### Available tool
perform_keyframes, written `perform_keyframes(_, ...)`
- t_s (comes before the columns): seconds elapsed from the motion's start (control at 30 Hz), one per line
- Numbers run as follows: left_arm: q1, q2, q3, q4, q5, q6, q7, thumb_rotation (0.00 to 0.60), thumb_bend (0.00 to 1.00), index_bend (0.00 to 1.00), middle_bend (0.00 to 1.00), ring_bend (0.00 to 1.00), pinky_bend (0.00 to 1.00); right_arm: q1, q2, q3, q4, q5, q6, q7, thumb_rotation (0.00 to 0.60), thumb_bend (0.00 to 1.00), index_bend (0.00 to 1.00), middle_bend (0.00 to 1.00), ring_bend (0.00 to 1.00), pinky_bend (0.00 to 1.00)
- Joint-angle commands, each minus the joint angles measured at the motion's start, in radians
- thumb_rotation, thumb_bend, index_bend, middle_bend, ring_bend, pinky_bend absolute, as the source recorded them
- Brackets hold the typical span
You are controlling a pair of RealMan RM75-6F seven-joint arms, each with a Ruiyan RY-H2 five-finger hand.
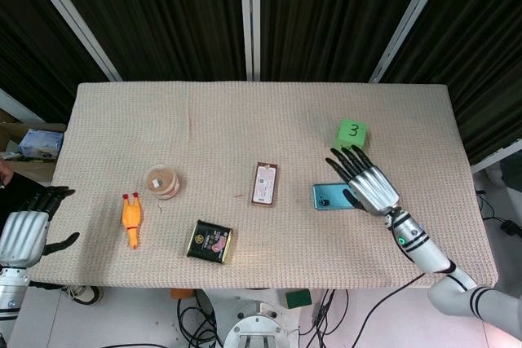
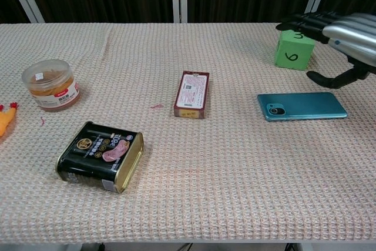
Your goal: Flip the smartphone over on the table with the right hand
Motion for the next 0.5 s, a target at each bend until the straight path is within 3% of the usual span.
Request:
perform_keyframes(0.03,0.002,-0.004,0.0,0.008,0.003,0.006,-0.006,0.6,0.12,0.22,0.2,0.15,0.34,-0.183,0.047,-0.017,-0.101,0.066,0.17,-0.064,0.517,0.44,0.0,0.0,0.0,0.0)
perform_keyframes(0.13,0.004,-0.007,0.0,0.014,0.01,0.014,-0.011,0.6,0.12,0.22,0.2,0.15,0.34,-0.306,0.069,-0.025,-0.147,0.144,0.263,-0.056,0.457,0.43,0.0,0.0,0.0,0.0)
perform_keyframes(0.27,0.005,-0.008,0.001,0.014,0.027,0.032,-0.011,0.6,0.12,0.22,0.2,0.15,0.33,-0.426,0.079,-0.032,-0.154,0.241,0.311,-0.009,0.432,0.4,0.0,0.0,0.0,0.0)
perform_keyframes(0.5,0.008,-0.005,0.006,0.002,0.046,0.046,0.003,0.6,0.12,0.22,0.2,0.15,0.33,-0.485,0.11,-0.047,-0.164,0.236,0.318,-0.006,0.426,0.41,0.0,0.0,0.0,0.0)
